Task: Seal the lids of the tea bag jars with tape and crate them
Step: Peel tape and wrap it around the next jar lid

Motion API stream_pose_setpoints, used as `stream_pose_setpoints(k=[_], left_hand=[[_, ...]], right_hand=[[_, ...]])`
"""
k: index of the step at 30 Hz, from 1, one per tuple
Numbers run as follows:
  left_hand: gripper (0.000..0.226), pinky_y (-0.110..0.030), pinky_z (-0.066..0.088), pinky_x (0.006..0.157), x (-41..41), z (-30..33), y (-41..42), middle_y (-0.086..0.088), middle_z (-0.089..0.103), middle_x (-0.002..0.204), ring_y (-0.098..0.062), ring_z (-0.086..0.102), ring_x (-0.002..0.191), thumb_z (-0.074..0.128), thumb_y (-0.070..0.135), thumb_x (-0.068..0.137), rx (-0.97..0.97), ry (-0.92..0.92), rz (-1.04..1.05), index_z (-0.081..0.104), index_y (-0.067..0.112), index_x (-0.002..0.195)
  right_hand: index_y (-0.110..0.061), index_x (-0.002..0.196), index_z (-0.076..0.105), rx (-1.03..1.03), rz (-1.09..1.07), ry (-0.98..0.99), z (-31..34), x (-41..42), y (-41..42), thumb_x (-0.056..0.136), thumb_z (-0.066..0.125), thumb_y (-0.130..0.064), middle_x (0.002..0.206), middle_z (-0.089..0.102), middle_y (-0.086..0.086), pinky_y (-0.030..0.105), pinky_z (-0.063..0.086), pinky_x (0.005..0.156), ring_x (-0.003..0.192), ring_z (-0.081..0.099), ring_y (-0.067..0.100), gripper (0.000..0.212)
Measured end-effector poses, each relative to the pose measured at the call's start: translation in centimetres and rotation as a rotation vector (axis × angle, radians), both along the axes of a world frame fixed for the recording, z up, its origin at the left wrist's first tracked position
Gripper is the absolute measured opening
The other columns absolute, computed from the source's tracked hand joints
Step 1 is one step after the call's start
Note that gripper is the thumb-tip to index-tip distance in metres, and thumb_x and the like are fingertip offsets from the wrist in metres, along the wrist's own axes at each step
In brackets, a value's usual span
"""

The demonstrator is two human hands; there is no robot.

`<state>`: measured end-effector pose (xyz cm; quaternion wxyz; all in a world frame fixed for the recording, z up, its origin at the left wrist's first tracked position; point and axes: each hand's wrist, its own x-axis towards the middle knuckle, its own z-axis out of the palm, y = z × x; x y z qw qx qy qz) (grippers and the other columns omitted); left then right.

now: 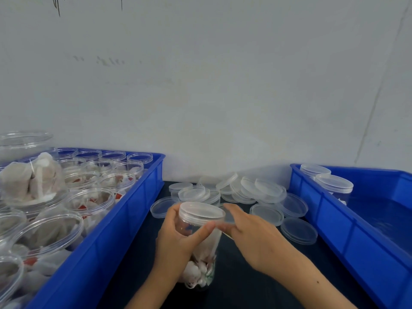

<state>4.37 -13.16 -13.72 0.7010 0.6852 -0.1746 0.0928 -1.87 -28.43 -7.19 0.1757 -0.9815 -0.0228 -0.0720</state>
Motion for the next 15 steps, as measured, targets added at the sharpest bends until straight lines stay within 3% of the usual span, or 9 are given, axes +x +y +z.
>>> stream_pose_setpoints(k=[2, 5, 8, 13, 15], left_hand=[[0.067, -0.012, 0.052, 0.068, 0.0, 0.2, 0.0, 0.016, 0.072, 0.098, -0.002, 0.069, 0.088, 0.084, 0.050, 0.050, -0.050, 0.023, -0.028, 0.060, 0.022, 0.106], [0.063, -0.008, 0.050, 0.063, 0.0, 0.6, 0.1, 0.018, 0.073, 0.094, 0.001, 0.070, 0.083, 0.078, 0.042, 0.050, -0.105, 0.065, -0.067, 0.061, 0.017, 0.106], [0.066, -0.012, 0.053, 0.064, 0.0, 0.7, 0.2, 0.013, 0.074, 0.095, -0.003, 0.071, 0.085, 0.077, 0.047, 0.049, -0.107, 0.109, -0.088, 0.063, 0.019, 0.107], [0.071, -0.023, 0.050, 0.073, 0.1, 0.9, 0.5, 0.007, 0.075, 0.097, -0.008, 0.071, 0.088, 0.075, 0.051, 0.048, -0.100, 0.163, -0.121, 0.066, 0.018, 0.109], [0.070, -0.019, 0.052, 0.070, 0.2, 1.0, 0.5, 0.007, 0.076, 0.096, -0.007, 0.071, 0.087, 0.074, 0.050, 0.048, -0.100, 0.171, -0.146, 0.066, 0.017, 0.109]], right_hand=[[-0.025, 0.139, 0.034, 0.146, -0.019, 0.126, 0.4, 0.2, -0.4, 0.097, 0.033, -0.060, 0.101, 0.064, -0.002, 0.034, 0.048, 0.087, 0.092, 0.061, 0.016, 0.055], [-0.025, 0.148, 0.024, 0.391, 0.001, 0.299, 0.5, 0.1, -0.7, 0.098, 0.037, -0.054, 0.068, 0.053, -0.002, 0.025, 0.043, 0.063, 0.058, 0.050, 0.010, 0.060], [-0.031, 0.147, 0.022, 0.462, 0.076, 0.317, 0.5, 0.1, -0.8, 0.101, 0.039, -0.042, 0.063, 0.046, -0.003, 0.020, 0.036, 0.051, 0.048, 0.042, 0.004, 0.050], [-0.045, 0.145, 0.028, 0.430, 0.144, 0.223, 1.2, 0.2, -1.6, 0.101, 0.045, -0.036, 0.063, 0.044, -0.009, 0.024, 0.039, 0.065, 0.058, 0.043, 0.005, 0.048], [-0.047, 0.146, 0.027, 0.414, 0.135, 0.194, 1.2, 0.3, -1.9, 0.100, 0.046, -0.036, 0.067, 0.042, -0.017, 0.022, 0.039, 0.069, 0.058, 0.044, 0.003, 0.051]])
